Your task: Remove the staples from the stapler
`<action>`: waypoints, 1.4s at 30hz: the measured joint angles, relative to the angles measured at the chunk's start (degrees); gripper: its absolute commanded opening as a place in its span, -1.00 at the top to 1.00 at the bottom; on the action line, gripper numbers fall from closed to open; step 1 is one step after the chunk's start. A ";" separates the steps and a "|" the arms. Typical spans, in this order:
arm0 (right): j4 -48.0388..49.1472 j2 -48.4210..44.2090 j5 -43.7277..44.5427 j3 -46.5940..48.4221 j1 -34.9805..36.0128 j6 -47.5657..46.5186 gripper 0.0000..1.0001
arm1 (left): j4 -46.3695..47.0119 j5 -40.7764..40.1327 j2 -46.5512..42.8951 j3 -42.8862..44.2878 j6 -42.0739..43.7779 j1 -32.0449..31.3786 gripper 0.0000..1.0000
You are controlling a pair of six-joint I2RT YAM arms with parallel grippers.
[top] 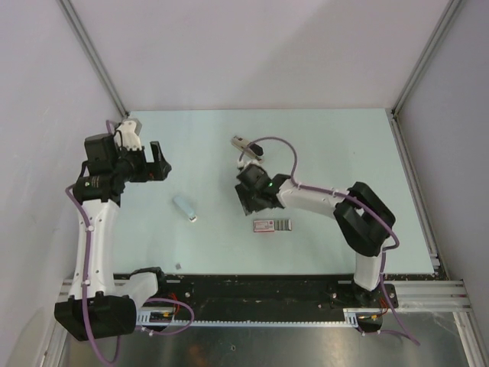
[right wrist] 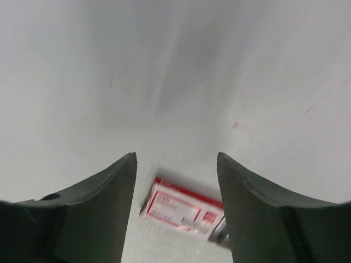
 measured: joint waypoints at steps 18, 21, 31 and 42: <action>6.36 21.59 0.24 40.39 -15.10 -18.36 -0.65 | 0.13 -1.38 0.63 -7.69 3.10 -1.81 -0.99; 5.09 25.40 0.02 41.70 -16.57 -20.39 -0.65 | 0.13 -1.31 0.66 -7.69 3.54 -1.97 -0.99; 2.27 29.73 -1.90 46.18 -19.39 -22.18 -0.43 | 0.48 -1.29 2.08 -7.74 4.04 -3.50 -0.99; 1.88 33.09 -2.16 47.39 -18.58 -21.77 0.19 | 1.03 -1.49 3.28 -7.91 4.09 -4.76 -0.99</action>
